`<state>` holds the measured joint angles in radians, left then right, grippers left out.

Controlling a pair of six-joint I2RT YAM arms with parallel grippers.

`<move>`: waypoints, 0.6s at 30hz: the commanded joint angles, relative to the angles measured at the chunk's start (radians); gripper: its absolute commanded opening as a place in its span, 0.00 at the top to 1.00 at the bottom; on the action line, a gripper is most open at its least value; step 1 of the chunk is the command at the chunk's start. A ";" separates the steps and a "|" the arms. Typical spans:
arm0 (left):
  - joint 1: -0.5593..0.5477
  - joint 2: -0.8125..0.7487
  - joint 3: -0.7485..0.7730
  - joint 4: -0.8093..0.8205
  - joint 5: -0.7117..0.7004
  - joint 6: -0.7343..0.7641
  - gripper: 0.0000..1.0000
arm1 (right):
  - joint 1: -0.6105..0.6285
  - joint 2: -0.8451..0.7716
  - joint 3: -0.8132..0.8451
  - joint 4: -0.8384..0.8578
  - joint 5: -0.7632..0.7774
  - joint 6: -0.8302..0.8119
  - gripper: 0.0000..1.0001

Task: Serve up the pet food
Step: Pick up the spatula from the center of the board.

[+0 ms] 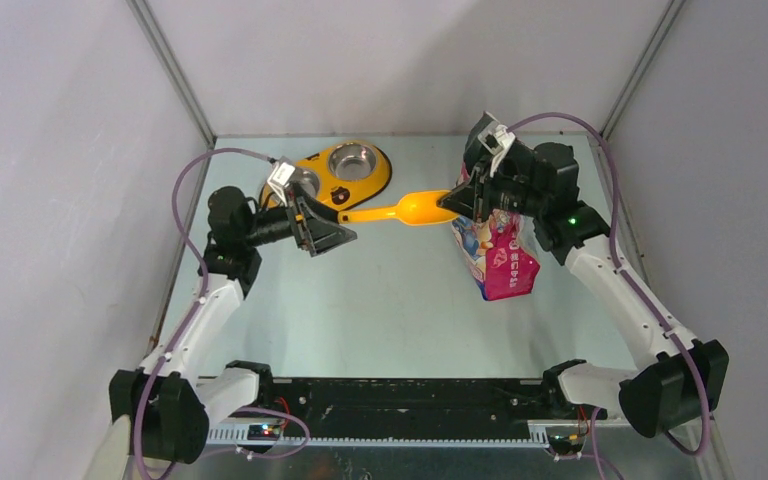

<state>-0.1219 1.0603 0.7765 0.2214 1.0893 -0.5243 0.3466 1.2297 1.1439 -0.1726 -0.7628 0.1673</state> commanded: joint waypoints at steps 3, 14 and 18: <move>-0.015 0.041 -0.017 0.340 0.129 -0.240 0.00 | -0.004 0.014 -0.013 0.127 -0.100 0.112 1.00; -0.070 0.170 -0.022 0.653 0.113 -0.534 0.02 | -0.037 0.035 -0.114 0.281 -0.107 0.224 1.00; -0.070 0.164 -0.001 0.506 0.088 -0.473 0.05 | -0.041 0.068 -0.120 0.282 -0.115 0.236 1.00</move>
<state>-0.1879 1.2407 0.7555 0.7280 1.2030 -0.9749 0.3126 1.2716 1.0256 0.0349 -0.8600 0.3634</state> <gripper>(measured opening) 0.955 0.095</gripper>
